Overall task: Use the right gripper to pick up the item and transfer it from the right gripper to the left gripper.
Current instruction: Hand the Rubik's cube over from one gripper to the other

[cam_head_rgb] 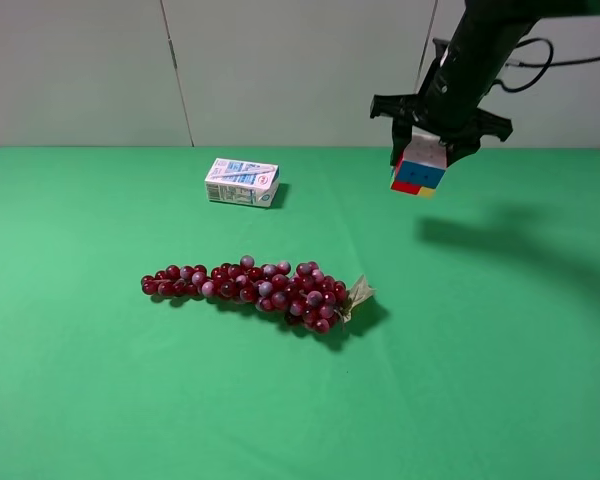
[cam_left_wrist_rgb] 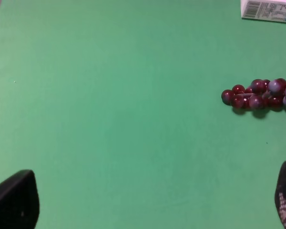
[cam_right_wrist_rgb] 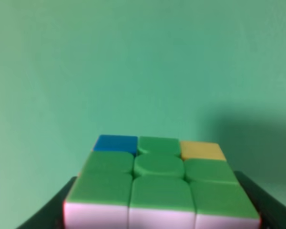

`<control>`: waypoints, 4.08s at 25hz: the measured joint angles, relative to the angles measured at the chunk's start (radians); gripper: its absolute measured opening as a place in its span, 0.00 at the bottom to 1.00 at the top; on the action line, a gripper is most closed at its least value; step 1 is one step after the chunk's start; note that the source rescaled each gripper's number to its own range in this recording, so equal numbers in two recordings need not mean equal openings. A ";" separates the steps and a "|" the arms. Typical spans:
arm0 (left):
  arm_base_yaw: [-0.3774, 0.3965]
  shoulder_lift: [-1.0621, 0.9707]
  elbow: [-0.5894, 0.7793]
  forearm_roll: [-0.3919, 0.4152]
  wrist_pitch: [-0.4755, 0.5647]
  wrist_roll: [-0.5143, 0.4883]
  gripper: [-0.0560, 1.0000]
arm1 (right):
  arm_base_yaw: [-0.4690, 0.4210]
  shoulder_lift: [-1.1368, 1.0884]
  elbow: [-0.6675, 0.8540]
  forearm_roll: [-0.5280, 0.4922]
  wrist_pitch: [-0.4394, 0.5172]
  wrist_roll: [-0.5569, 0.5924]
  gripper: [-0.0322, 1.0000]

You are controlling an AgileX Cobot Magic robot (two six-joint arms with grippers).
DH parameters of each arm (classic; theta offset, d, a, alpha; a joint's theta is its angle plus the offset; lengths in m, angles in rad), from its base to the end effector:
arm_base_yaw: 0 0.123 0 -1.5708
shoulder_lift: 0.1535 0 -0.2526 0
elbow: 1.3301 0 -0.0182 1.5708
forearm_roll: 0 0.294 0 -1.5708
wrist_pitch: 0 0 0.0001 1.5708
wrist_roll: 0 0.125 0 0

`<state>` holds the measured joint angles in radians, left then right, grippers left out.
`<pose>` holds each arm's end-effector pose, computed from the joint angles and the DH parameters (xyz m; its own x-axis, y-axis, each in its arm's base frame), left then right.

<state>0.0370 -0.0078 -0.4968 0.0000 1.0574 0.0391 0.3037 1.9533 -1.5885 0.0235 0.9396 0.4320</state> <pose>0.0955 0.0035 0.2826 -0.4498 0.0225 -0.8929 -0.0194 0.9992 0.0349 0.4382 0.1398 0.1598 -0.9393 0.1575 -0.3049 0.1106 0.9800 0.1654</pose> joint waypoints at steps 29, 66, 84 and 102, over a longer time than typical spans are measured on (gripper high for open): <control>0.000 0.000 0.000 0.000 0.000 0.000 0.97 | 0.241 -0.122 -0.077 0.291 0.274 -0.601 0.06; -0.030 0.398 -0.030 -0.242 -0.143 0.458 0.97 | 0.576 -0.122 -0.077 0.312 0.130 -0.826 0.06; -0.243 0.744 -0.119 -0.182 -0.381 0.556 0.97 | 0.515 -0.084 -0.193 0.297 0.123 -0.718 0.06; -0.657 1.109 -0.158 0.243 -0.780 0.180 0.97 | 0.366 -0.084 -0.194 0.421 0.134 -0.703 0.06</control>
<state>-0.6196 1.1013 -0.6545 0.2433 0.2774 0.2196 0.6696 1.8691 -1.7826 0.4440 1.0740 -0.2713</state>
